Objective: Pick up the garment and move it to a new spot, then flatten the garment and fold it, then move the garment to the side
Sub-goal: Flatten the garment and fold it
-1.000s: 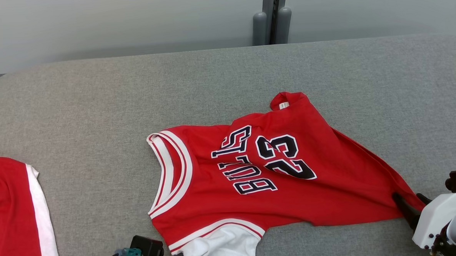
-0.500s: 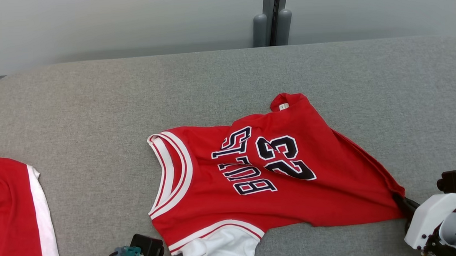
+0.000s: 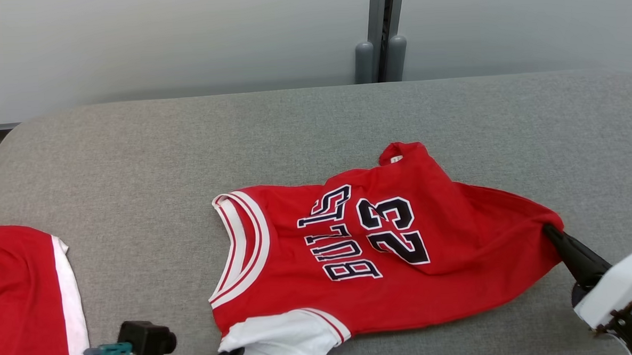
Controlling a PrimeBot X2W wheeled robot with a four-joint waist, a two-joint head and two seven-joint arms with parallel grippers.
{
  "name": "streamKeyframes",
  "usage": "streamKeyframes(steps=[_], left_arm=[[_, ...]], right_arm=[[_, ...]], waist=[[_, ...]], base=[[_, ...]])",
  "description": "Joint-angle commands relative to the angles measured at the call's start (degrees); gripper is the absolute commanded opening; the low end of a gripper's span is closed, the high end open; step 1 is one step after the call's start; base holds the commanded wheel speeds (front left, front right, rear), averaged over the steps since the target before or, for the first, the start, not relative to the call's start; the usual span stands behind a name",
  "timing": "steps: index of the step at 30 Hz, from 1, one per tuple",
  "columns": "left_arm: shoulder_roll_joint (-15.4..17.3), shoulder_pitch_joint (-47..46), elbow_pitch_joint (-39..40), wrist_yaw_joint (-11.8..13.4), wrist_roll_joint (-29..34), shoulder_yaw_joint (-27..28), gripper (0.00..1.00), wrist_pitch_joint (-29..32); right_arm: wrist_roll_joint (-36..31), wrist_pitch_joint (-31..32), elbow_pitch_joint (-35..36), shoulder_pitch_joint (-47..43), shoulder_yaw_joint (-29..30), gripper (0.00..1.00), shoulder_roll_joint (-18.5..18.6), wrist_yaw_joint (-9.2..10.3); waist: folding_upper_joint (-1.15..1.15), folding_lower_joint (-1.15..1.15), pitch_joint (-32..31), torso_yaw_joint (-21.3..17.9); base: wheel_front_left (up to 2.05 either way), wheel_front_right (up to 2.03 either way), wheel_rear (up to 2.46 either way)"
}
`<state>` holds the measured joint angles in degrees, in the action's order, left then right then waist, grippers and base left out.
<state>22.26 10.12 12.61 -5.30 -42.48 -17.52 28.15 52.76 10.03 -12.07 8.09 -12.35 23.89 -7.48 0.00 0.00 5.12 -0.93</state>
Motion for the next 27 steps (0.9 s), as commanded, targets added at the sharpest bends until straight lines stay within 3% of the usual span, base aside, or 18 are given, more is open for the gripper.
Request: streamKeyframes(steps=[1, 7, 11, 18, 27], left_arm=[[0.4, 0.7, 1.4, 0.5, -0.7, 0.7, 0.0, 0.2], [2.1, 4.7, 9.8, 2.4, -3.7, 3.7, 0.0, 1.5], [3.0, 3.2, 12.4, 2.2, -3.1, 4.7, 0.0, 1.0], [4.3, -6.3, 9.9, 0.3, -1.8, 5.2, 0.0, 1.0], [7.4, -30.7, -1.7, -1.9, -0.5, 4.1, 0.0, 0.8]], right_arm=[[0.7, -0.4, 1.2, -1.4, 0.8, 0.0, 0.5, -0.04], [2.6, 0.4, 10.8, -8.5, 4.8, 0.0, 0.5, -0.03], [1.8, 1.7, 14.2, -9.2, 5.4, 0.0, -1.0, -0.04], [4.7, 3.1, 14.8, -1.8, 2.3, 0.0, -3.0, -0.04], [10.2, 4.7, 8.4, 16.8, -1.7, 0.0, -2.8, -0.05]], waist=[[0.0, 0.0, -0.1, 0.2], [0.0, 0.0, -0.3, 0.0], [0.0, 0.0, -0.3, -0.8], [0.0, 0.0, 1.5, -2.6], [0.0, 0.0, 8.0, -4.2]], base=[[0.0, 0.0, 0.0], [0.0, 0.0, 0.0], [0.0, 0.0, 0.0], [0.0, 0.0, 0.0], [0.0, 0.0, 0.0]])
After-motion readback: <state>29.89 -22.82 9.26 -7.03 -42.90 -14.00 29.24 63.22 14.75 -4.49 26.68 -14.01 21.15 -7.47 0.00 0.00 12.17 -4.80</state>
